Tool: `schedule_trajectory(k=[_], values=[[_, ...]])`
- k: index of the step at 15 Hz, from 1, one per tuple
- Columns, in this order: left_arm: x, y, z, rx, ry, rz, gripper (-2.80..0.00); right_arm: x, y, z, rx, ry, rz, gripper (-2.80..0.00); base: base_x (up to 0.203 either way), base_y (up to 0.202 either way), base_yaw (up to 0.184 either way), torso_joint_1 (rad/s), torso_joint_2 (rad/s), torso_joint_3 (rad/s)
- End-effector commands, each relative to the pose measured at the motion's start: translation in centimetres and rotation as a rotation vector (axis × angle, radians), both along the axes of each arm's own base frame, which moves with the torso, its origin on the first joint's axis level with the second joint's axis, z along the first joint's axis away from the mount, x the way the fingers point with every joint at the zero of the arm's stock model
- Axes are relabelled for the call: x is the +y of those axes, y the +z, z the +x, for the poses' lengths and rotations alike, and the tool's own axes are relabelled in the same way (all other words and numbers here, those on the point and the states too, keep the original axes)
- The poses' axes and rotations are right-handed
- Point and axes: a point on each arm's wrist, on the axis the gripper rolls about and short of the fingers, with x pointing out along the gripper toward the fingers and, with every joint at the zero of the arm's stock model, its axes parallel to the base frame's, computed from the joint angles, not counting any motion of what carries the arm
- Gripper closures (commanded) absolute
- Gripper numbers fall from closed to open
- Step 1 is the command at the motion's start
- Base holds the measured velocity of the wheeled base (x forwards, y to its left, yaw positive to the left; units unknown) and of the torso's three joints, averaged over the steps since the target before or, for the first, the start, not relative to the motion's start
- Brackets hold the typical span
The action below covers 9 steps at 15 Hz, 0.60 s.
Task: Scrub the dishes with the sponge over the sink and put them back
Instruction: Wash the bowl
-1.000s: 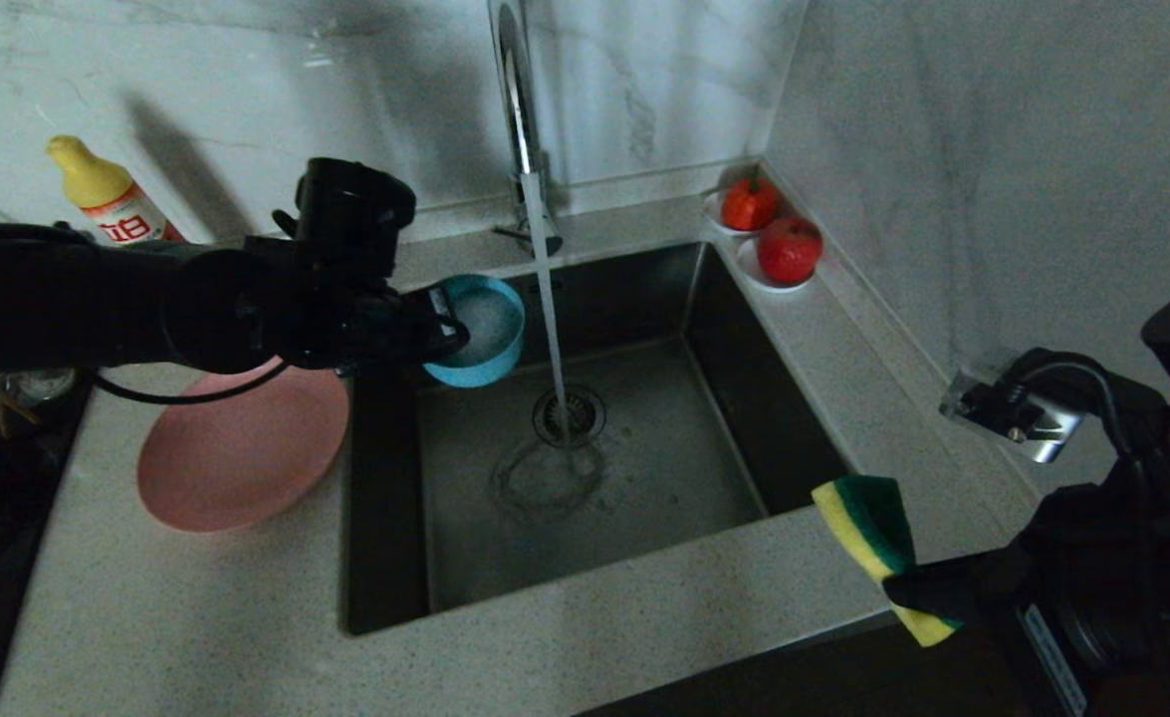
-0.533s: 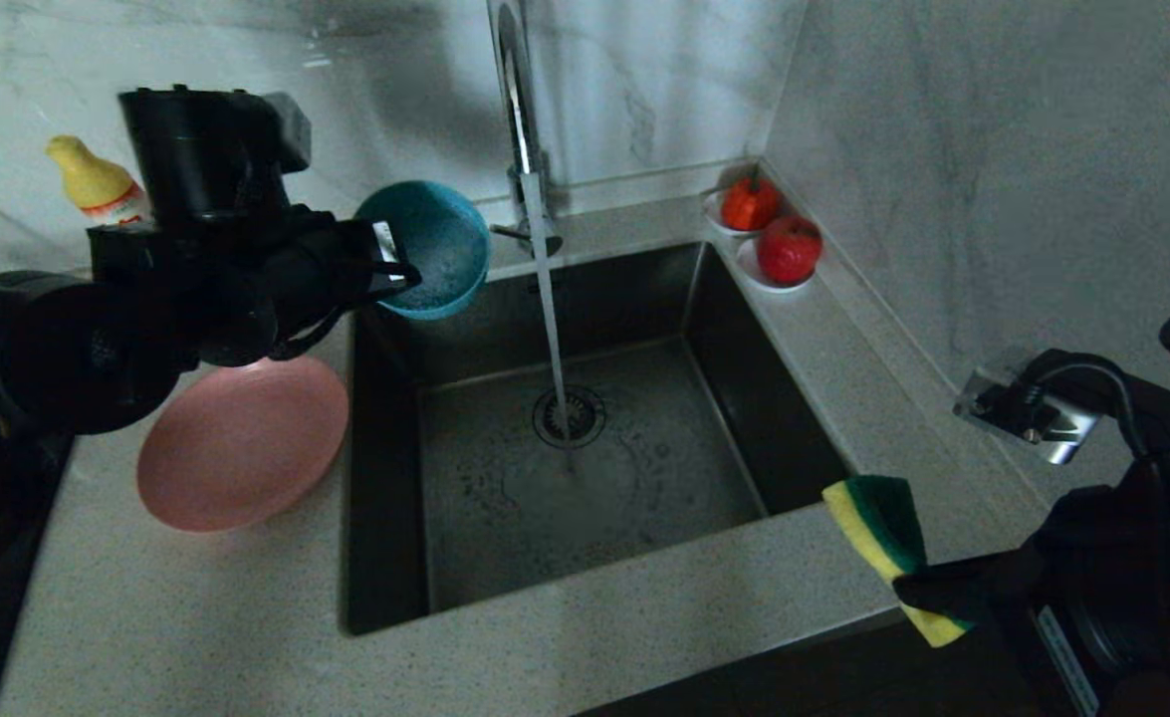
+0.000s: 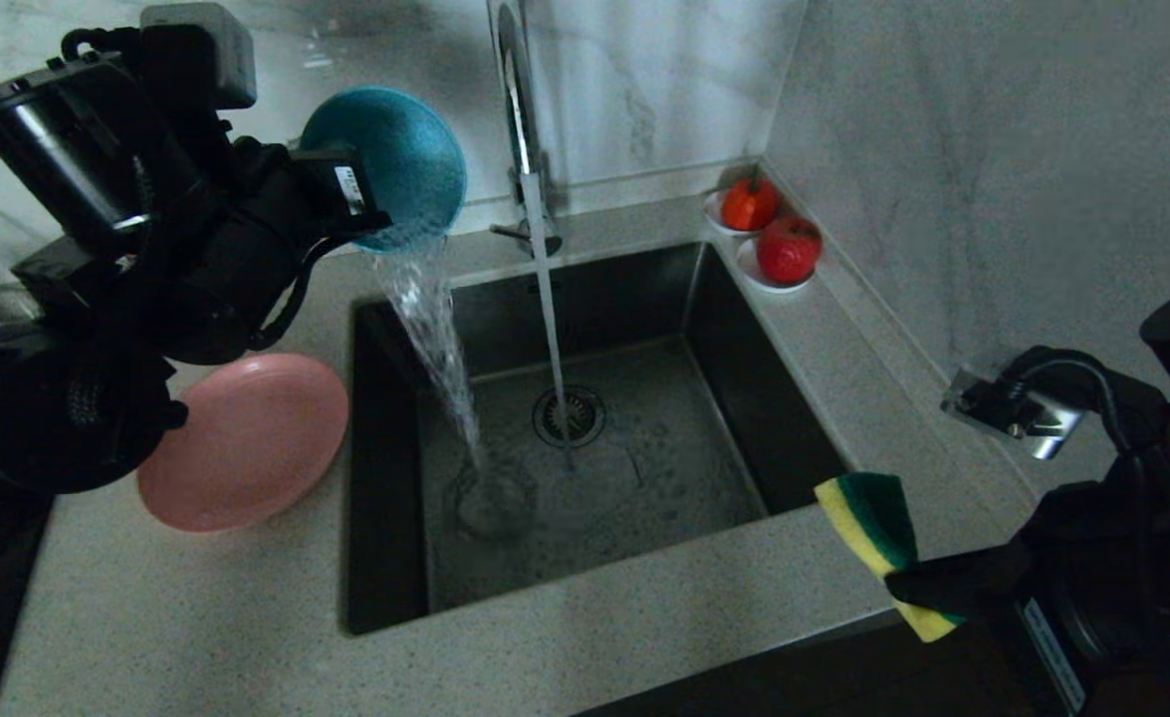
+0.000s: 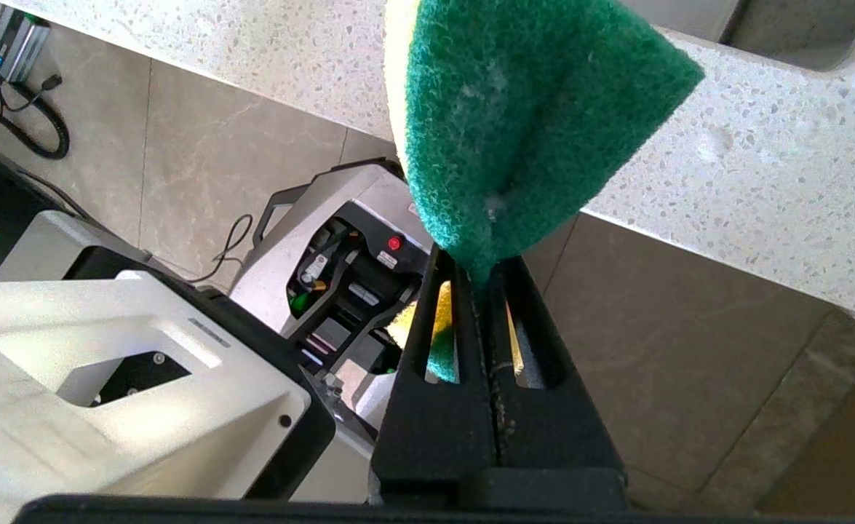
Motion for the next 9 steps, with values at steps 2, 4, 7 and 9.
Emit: schedule_trajectory(k=[2,4,7,9], values=[[-0.1,0.1,0.1,-0.063,-0.016,0.005,0.0,0.2,-0.1,0.2,0.007,0.0,-0.006,0.0,0.0,0.0,0.0,0.0,0.0,0.0],[-0.1,0.2,-0.2,-0.101,-0.009,0.026,0.0,0.2,-0.2,0.2,0.009,0.0,-0.008,0.0,0.0,0.0,0.0,0.0,0.0,0.0],[0.1,1.1,-0.7,-0.209,0.02,0.052,0.0,0.2,-0.2,0.2,0.009,0.0,-0.008,0.0,0.0,0.0,0.0,0.0,0.0,0.0],[0.3,1.4,-1.2,-0.241,0.019,0.047,0.0,0.2,-0.2,0.2,0.008,0.0,-0.007,0.0,0.0,0.0,0.0,0.0,0.0,0.0]])
